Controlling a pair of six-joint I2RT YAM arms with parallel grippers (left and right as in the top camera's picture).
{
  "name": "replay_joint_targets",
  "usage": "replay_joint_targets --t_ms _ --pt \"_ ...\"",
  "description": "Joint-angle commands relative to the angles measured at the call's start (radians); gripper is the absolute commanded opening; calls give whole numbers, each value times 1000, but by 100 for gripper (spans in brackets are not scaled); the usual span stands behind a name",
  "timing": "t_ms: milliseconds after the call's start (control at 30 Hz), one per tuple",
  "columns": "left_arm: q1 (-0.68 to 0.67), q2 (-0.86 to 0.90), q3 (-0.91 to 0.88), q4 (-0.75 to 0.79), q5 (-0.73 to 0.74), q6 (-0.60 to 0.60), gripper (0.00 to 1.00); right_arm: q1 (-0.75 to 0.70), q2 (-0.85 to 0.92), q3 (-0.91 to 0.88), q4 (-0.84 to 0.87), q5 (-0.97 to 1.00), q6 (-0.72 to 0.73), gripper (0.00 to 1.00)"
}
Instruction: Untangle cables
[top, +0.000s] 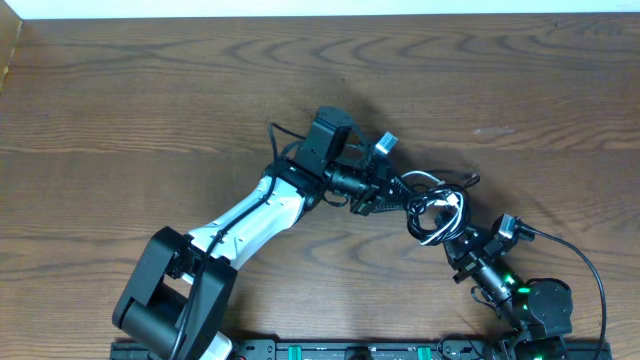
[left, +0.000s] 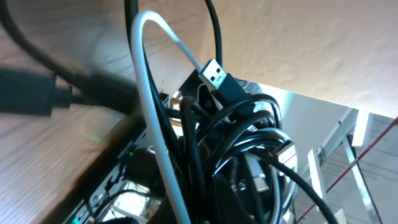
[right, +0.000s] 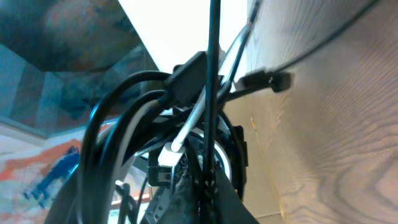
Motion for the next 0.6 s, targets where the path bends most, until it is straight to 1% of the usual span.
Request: replay_joint_targets --t_ms 0,33,100,167,200,367,500,567 --pt "18 -13 2 63 73 -44 8 5 2 -2 -29 33 -180 1" --pt "32 -13 2 85 92 -48 8 5 2 -1 -63 51 -245 1" --pt "70 -13 2 124 136 -62 8 5 2 -1 -144 89 -326 1" --pt "122 -13 2 158 194 -61 8 4 16 1 -137 121 -461 2" --pt "150 -13 2 172 224 -61 7 4 29 2 -142 140 -492 2" --pt "279 -13 2 184 294 -62 8 4 106 2 -146 212 -586 2" --pt "339 -13 2 184 299 -82 8 4 195 2 -147 240 -614 2" --pt "354 -13 2 185 300 -87 7 4 241 2 -146 260 -653 2"
